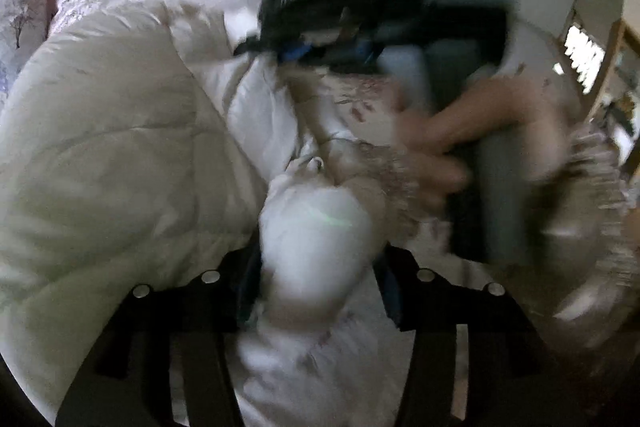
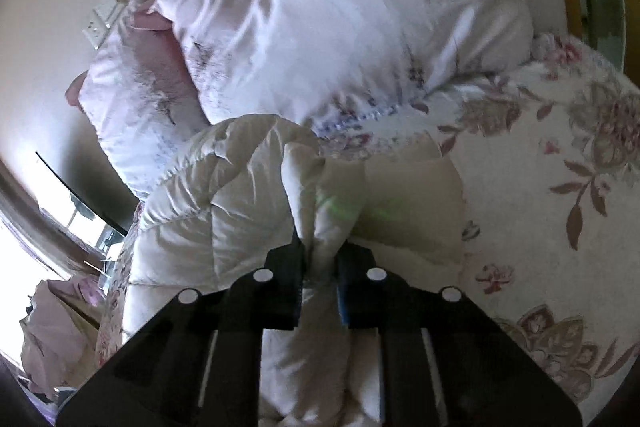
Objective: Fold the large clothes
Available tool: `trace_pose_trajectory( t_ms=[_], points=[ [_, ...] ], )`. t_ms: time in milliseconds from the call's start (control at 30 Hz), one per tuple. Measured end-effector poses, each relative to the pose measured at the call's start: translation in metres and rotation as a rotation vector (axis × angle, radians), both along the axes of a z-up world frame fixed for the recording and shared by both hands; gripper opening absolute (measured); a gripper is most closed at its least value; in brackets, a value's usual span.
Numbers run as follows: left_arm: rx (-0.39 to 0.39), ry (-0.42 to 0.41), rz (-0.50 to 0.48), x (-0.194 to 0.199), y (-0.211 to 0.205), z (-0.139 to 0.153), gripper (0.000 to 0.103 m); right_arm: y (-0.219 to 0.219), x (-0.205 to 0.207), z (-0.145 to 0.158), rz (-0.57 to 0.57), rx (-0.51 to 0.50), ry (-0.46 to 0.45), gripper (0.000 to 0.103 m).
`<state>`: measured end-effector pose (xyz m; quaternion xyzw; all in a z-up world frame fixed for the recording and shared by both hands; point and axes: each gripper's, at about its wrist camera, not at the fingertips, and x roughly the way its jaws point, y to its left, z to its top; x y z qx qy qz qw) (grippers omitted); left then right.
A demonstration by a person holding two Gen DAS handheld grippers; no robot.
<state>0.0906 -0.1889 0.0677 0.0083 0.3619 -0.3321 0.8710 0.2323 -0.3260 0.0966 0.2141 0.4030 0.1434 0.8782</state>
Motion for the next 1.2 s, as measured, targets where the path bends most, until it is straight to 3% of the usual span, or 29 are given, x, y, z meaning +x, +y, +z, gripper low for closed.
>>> trace_pose_trajectory(
  t_ms=[67, 133, 233, 333, 533, 800, 1200],
  points=[
    [-0.066, 0.005, -0.036, -0.008, 0.021, 0.020, 0.055, -0.003, 0.003, -0.006, -0.003, 0.003, 0.007, 0.014],
    [-0.131, -0.055, -0.030, -0.015, 0.049, 0.046, 0.063, -0.006, 0.005, -0.011, -0.005, 0.014, 0.014, 0.014],
    [-0.185, -0.164, 0.070, -0.008, 0.089, 0.078, 0.068, -0.009, 0.006, -0.017, -0.002, 0.038, 0.019, 0.015],
    [-0.225, -0.178, 0.199, 0.017, 0.122, 0.093, 0.068, -0.010, 0.006, -0.018, -0.003, 0.052, 0.016, 0.015],
    [-0.208, -0.065, 0.357, 0.077, 0.148, 0.071, 0.068, -0.012, 0.002, -0.017, -0.021, 0.072, -0.007, 0.015],
    [-0.161, 0.018, 0.368, 0.104, 0.145, 0.032, 0.068, -0.015, -0.001, -0.020, -0.060, 0.029, -0.027, 0.014],
    [-0.123, 0.081, 0.331, 0.121, 0.133, 0.016, 0.068, -0.020, 0.003, -0.037, -0.098, -0.014, 0.013, 0.015]
  ],
)
